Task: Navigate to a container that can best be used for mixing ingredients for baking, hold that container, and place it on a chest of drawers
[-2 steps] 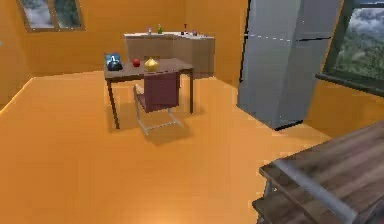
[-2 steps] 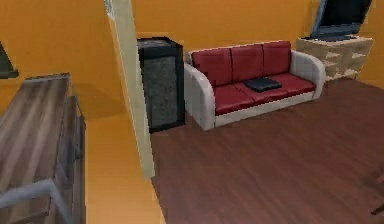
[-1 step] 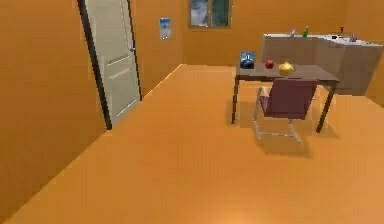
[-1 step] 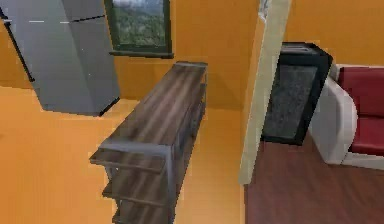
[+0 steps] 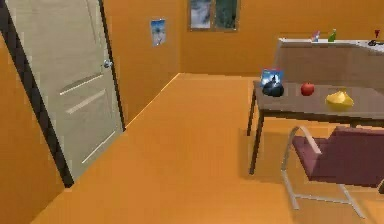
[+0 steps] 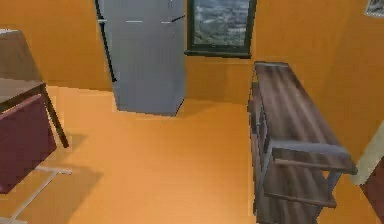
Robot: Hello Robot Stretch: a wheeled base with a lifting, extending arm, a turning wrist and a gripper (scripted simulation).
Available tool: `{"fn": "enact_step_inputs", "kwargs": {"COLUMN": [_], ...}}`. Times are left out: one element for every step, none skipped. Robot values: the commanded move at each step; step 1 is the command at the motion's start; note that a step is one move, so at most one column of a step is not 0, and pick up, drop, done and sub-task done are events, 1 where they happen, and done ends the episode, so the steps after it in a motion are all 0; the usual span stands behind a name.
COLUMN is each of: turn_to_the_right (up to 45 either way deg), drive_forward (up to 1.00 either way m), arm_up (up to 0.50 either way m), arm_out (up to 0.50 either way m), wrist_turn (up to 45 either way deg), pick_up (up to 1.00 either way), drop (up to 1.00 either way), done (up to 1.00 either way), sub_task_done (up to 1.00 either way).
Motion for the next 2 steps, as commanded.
{"fn": "enact_step_inputs", "kwargs": {"turn_to_the_right": [0.0, 0.0], "drive_forward": [1.0, 0.4], "arm_up": [0.0, 0.0], "arm_out": [0.0, 0.0], "wrist_turn": [0.0, 0.0], "pick_up": [0.0, 0.0], "drop": [0.0, 0.0], "done": [0.0, 0.0], "sub_task_done": [0.0, 0.0]}}
